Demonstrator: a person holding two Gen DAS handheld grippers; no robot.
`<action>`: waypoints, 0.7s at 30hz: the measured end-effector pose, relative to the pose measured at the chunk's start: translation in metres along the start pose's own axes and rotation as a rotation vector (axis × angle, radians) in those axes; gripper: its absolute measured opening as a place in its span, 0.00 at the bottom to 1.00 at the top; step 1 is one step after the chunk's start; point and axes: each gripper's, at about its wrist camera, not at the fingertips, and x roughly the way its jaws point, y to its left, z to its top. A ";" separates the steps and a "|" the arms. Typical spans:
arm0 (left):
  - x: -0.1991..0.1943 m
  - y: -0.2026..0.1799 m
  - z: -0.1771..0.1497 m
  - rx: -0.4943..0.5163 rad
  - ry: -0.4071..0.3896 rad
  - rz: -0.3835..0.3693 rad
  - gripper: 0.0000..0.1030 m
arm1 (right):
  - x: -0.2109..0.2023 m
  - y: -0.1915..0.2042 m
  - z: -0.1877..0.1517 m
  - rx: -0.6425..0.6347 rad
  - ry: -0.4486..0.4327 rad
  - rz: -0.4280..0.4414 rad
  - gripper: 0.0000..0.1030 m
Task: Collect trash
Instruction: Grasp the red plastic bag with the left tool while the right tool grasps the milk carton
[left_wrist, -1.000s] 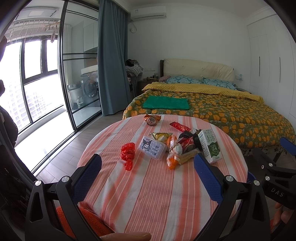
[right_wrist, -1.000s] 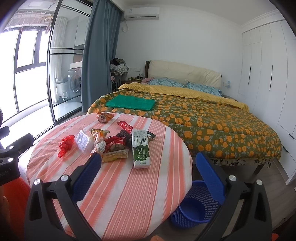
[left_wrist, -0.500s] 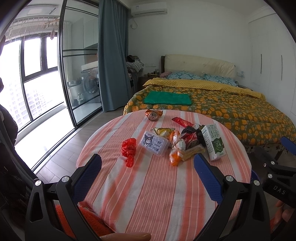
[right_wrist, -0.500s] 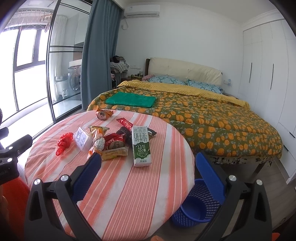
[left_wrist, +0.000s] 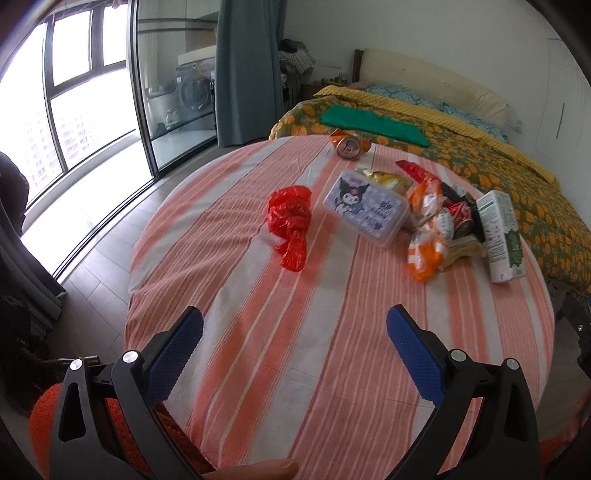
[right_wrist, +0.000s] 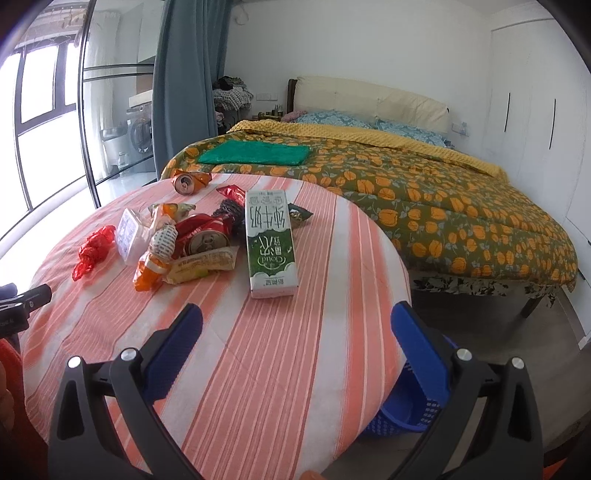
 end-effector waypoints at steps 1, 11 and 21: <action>0.005 0.003 -0.001 -0.010 0.014 0.008 0.96 | 0.007 -0.002 -0.002 0.004 0.012 0.003 0.96; 0.048 0.014 0.022 -0.041 0.094 -0.006 0.96 | 0.058 -0.019 -0.004 0.043 0.085 0.090 0.96; 0.104 0.011 0.075 0.049 0.093 -0.047 0.95 | 0.119 -0.004 0.045 0.006 0.159 0.182 0.92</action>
